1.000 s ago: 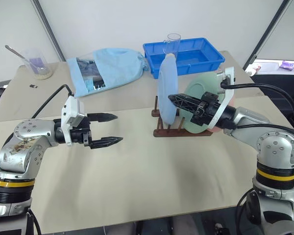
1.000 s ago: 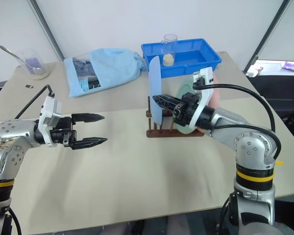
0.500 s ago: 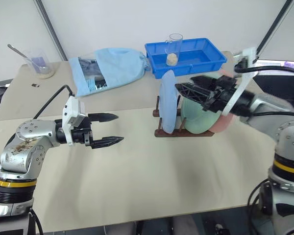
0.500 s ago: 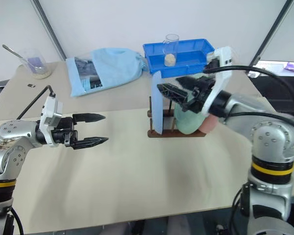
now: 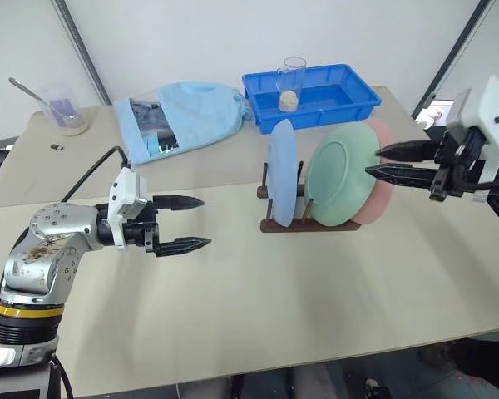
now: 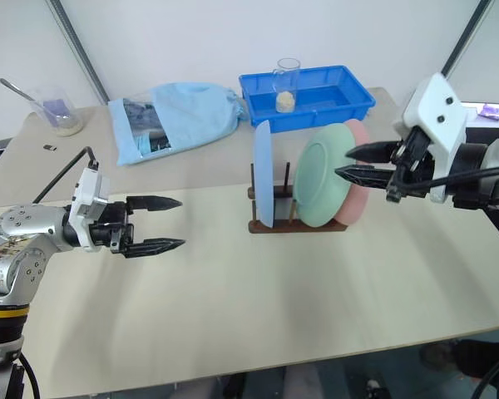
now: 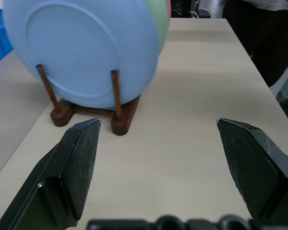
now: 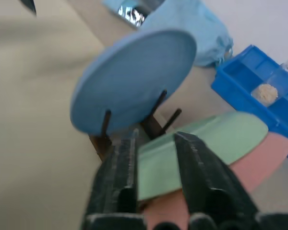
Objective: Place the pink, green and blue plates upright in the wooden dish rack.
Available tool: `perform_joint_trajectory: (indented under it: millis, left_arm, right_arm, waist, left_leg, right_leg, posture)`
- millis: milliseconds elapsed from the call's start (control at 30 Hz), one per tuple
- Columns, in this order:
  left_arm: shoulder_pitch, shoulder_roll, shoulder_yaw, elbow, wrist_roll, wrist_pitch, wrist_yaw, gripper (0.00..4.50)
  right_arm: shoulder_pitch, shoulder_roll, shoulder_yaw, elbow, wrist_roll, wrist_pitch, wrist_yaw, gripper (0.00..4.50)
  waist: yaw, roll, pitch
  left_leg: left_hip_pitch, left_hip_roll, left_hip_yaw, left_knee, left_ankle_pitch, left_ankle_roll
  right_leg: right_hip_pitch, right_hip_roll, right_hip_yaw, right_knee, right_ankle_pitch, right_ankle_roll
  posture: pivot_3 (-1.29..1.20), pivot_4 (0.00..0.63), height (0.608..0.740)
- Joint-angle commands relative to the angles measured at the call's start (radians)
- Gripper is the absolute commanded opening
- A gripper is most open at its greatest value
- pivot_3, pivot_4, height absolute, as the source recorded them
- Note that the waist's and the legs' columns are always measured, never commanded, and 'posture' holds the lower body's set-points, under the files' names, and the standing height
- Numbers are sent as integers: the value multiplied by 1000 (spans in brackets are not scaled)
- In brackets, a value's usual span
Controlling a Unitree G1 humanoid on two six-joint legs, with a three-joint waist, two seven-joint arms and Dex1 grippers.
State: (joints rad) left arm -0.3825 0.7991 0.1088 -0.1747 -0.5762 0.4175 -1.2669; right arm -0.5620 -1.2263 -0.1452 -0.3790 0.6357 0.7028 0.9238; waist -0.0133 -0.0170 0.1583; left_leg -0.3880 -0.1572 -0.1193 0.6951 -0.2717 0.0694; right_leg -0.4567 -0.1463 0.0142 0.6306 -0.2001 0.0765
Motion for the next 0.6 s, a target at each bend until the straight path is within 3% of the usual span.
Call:
perform_joint_trajectory:
  millis: [33,233,367,600]
  left_arm:
    - [-10,10,9,-22,-6,-14,-1,4173]
    - [1,6,16,-39,-9,-14,15,4173]
    - [10,6,21,-48,-12,-14,23,4173]
    - [18,5,20,-58,-13,-15,35,4173]
  right_arm:
    - [18,-31,13,14,-106,-101,47,24]
    - [49,-52,32,55,-219,-185,100,24]
    - [55,-55,-4,39,-183,-160,153,24]
    - [36,-40,44,64,-277,-201,134,24]
  waist:
    - [2,0,0]
    - [5,0,0]
    - [5,0,0]
    - [5,0,0]
  left_leg:
    - [0,0,0,0,0,0]
    - [-1,0,0,0,0,0]
    - [0,0,0,0,0,0]
    - [0,0,0,0,0,0]
  right_leg:
    - [0,0,0,0,0,0]
    - [0,-1,0,-1,0,0]
    - [0,-1,0,-1,0,0]
    - [0,-1,0,-1,0,0]
  posture:
    - [0,150,740]
    - [0,150,740]
    - [0,150,740]
    - [0,150,740]
